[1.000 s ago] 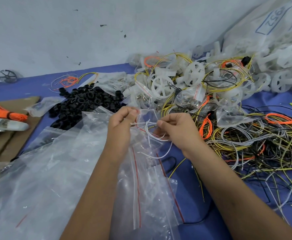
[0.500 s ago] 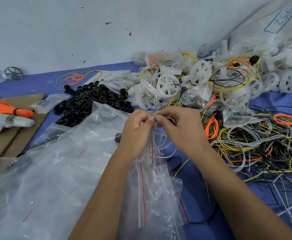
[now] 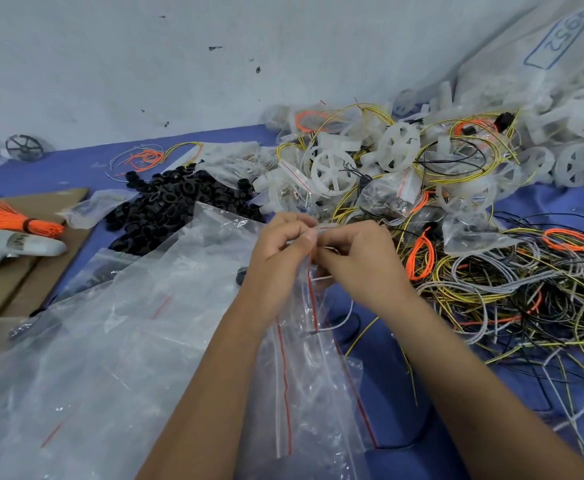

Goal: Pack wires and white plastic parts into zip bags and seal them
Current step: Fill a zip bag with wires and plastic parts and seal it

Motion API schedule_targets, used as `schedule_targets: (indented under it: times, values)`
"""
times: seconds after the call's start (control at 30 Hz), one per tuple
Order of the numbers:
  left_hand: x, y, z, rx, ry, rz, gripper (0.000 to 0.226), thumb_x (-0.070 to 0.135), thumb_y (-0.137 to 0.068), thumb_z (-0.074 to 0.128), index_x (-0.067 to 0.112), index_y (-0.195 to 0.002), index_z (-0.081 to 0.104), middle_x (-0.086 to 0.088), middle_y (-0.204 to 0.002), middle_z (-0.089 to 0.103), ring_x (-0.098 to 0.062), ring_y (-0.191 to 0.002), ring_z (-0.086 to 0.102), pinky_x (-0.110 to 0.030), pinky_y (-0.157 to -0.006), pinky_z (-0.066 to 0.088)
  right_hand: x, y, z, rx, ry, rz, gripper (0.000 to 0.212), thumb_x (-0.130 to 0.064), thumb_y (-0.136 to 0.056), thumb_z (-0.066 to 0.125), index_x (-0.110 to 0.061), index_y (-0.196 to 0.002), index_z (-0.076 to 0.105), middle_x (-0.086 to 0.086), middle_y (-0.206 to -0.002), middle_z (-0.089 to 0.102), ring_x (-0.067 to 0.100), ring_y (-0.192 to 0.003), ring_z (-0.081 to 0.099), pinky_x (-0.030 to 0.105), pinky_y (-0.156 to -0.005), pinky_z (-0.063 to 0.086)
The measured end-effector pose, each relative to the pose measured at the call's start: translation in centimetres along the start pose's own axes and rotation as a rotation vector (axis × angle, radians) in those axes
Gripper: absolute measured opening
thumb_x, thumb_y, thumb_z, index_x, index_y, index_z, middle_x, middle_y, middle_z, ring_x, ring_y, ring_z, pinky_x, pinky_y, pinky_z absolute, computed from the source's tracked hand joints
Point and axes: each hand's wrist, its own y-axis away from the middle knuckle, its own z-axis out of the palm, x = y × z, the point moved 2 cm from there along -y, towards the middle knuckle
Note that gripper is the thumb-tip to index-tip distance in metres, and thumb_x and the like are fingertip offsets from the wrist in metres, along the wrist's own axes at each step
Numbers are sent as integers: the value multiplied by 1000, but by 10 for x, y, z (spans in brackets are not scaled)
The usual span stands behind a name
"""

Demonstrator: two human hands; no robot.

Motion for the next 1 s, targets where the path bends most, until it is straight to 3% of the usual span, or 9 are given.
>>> schedule_targets:
  times: [0.1,0.23,0.33,0.4,0.5,0.63,0.8,0.93,1.0]
  values:
    - [8,3,6,-83,13,1,25,19,-88,55,11,-66,60,-12,-125,57,-12,-108,57,-22,-90,44,-5,5,5,118,451,-186,25,-4,-87,63,-16,-66,68,2,-58,61,25,-53,57,31,-50,35]
    - [9,4,10,-142,70,-8,27,16,-90,56,13,-64,62,-5,-126,59,-8,-108,59,-16,-86,45,2,6,10,106,664,38,40,-14,-88,57,-25,-56,35,-2,-55,40,30,-56,42,32,-54,32]
    - [1,2,11,-37,-7,-7,25,21,-86,58,19,-62,65,-5,-122,61,-10,-110,60,-21,-91,46,7,2,7,3,249,118,36,-8,-94,55,-20,-60,59,-1,-57,54,18,-54,47,30,-55,36]
    - [-4,0,7,72,-19,-21,26,24,-84,60,26,-59,67,-3,-116,63,-15,-110,61,-32,-98,48,4,2,7,-47,-183,216,22,-5,-97,58,-10,-85,75,1,-69,65,13,-55,54,27,-51,45]
    - [-11,-3,-2,240,-22,-80,18,26,-86,61,23,-72,72,-3,-114,66,-21,-111,64,-41,-101,50,6,0,3,-45,-504,317,17,-5,-97,64,-3,-111,73,13,-92,75,19,-71,68,27,-62,59]
    - [-18,-4,-12,421,23,-161,21,17,-98,61,25,-81,71,12,-94,69,-4,-84,60,-28,-83,47,11,-4,-14,179,181,109,23,-26,-89,75,-13,-108,77,-1,-92,76,10,-87,71,29,-85,58]
    - [-18,-2,-20,456,-28,-192,25,21,-97,59,5,-78,60,11,-64,47,-12,-66,44,-28,-65,37,10,-5,-25,262,404,23,18,-34,-90,71,-18,-84,76,-5,-77,72,15,-75,67,34,-75,55]
    - [-15,0,-12,352,-267,-82,43,50,-88,63,17,-67,46,12,-63,42,-12,-61,38,-33,-64,32,16,-5,-28,69,682,177,46,-44,-89,71,-11,-58,61,6,-56,59,27,-59,58,28,-51,38]
    - [-15,2,-5,302,-523,-6,50,69,-78,62,22,-68,47,8,-74,50,-16,-78,48,-33,-73,38,17,-3,-24,-22,756,241,43,-47,-84,75,-13,-61,63,8,-63,62,29,-64,62,28,-54,42]
